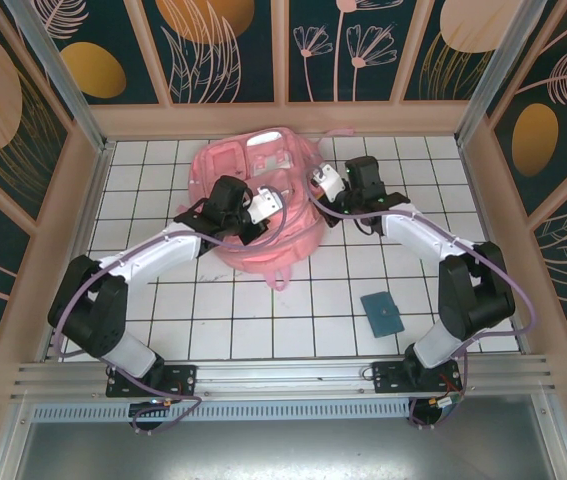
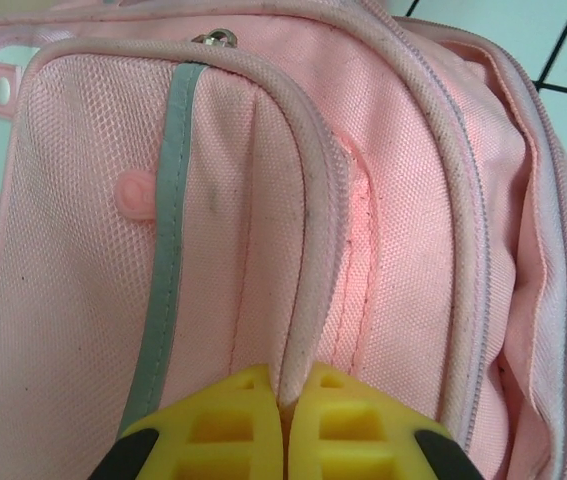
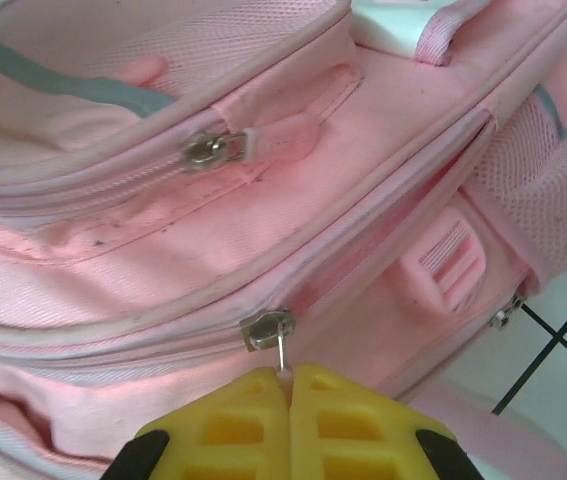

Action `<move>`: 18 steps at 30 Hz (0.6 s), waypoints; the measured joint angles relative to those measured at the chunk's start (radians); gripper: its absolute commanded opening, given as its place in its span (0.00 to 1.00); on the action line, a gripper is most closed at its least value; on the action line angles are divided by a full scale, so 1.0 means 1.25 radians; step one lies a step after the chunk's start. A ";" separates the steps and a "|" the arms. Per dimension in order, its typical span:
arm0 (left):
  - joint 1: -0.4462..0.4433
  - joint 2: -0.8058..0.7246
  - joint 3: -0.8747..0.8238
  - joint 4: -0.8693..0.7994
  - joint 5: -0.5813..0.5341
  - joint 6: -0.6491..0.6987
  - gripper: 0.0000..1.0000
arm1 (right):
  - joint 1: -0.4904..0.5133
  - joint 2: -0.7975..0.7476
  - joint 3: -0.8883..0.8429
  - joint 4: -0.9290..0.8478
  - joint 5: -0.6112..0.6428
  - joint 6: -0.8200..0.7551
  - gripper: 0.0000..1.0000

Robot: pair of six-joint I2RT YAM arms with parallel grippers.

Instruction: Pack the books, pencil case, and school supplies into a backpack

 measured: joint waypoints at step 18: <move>0.000 -0.046 -0.036 -0.026 0.054 -0.016 0.00 | -0.034 0.177 0.158 0.047 -0.008 0.021 0.00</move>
